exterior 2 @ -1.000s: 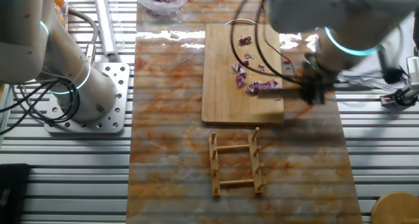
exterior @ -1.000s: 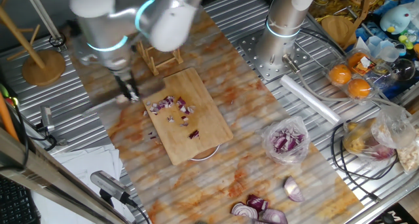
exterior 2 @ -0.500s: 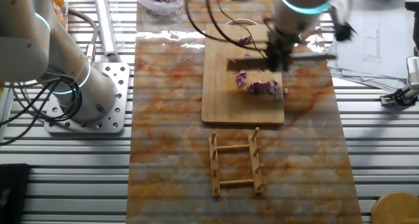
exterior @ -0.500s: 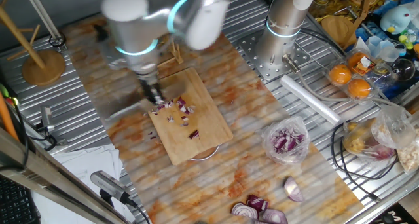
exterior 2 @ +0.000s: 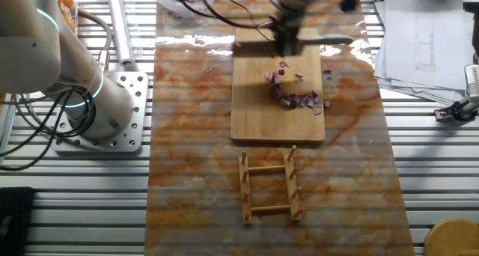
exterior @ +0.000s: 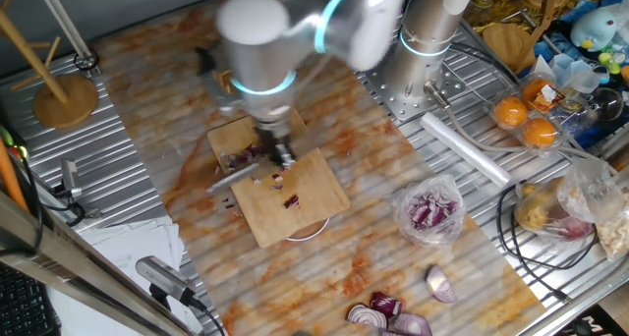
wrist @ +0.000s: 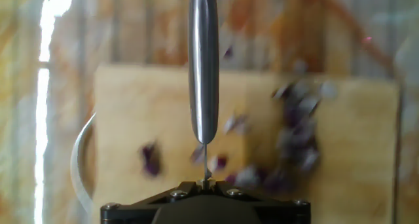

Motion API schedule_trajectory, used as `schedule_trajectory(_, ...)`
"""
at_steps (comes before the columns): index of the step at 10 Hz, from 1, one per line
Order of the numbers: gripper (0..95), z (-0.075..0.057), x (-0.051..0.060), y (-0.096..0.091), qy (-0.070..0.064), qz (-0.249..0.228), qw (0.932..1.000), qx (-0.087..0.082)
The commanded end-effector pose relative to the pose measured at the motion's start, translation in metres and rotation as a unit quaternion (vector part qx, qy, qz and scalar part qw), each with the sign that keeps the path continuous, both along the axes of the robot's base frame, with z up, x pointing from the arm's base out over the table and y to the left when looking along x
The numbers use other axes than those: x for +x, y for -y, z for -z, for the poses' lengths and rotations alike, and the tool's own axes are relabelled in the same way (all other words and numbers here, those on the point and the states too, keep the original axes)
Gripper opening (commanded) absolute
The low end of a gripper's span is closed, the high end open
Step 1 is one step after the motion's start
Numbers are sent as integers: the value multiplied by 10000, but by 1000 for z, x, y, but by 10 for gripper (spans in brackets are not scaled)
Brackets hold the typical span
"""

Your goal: Chop the onions

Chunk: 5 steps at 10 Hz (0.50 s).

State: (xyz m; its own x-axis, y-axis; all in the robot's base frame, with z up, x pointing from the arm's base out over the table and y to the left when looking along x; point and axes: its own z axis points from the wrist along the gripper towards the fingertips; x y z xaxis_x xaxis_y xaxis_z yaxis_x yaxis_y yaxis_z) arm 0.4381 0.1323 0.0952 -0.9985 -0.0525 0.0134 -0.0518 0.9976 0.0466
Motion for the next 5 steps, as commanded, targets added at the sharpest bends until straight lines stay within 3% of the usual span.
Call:
schedule_trajectory(1, 0, -4, -20, -3, -39, -5, 10000, 1)
schedule_trajectory(3, 0, -4, -22, -2, -86, -3, 10000, 2)
schedule_trajectory(5, 0, 0, -29, 7, -222, -86, 9997, -76)
